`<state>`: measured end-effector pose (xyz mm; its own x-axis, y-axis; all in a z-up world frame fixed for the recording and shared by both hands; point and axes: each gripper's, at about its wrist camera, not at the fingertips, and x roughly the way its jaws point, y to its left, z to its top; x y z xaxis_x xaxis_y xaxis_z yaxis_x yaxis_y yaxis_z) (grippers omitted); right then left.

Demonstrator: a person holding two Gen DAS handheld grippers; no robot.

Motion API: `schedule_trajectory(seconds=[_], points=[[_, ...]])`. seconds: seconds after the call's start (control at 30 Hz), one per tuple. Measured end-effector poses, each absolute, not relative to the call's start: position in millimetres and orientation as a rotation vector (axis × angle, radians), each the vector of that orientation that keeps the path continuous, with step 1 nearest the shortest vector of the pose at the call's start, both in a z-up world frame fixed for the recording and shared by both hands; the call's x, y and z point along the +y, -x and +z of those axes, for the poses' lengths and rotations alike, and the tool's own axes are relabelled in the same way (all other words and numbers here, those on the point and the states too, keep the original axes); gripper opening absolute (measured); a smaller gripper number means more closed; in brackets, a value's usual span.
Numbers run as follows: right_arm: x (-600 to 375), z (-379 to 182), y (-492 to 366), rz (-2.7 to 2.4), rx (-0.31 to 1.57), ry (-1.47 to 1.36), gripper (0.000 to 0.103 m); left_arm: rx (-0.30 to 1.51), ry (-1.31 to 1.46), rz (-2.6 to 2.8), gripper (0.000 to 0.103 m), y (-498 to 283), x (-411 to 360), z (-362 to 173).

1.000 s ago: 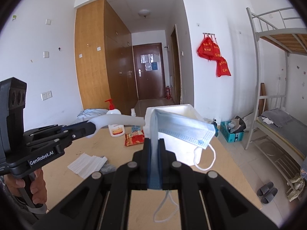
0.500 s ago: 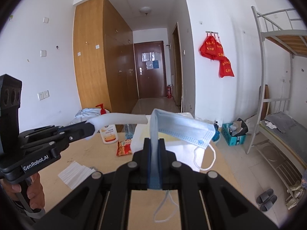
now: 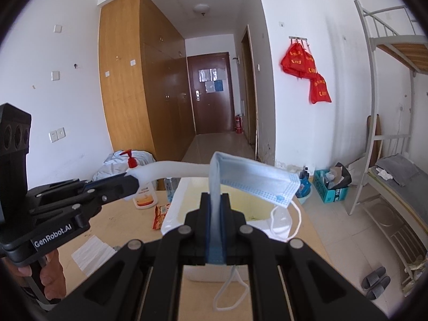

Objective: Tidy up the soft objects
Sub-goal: 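Lower the tissue into the foam box and open the left gripper while right lowers mask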

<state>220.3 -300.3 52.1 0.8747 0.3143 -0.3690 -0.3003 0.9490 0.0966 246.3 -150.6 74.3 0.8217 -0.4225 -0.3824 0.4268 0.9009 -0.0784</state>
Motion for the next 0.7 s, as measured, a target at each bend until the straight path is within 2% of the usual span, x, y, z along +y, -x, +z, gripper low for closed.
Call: schedule_trajectory(seconds=[0.7], points=[[-308.8,53.4,-252.3,0.291,0.408,-0.044,0.009,0.458,-0.016,-0.467,0.006,-310.4,-176.0,61.0]])
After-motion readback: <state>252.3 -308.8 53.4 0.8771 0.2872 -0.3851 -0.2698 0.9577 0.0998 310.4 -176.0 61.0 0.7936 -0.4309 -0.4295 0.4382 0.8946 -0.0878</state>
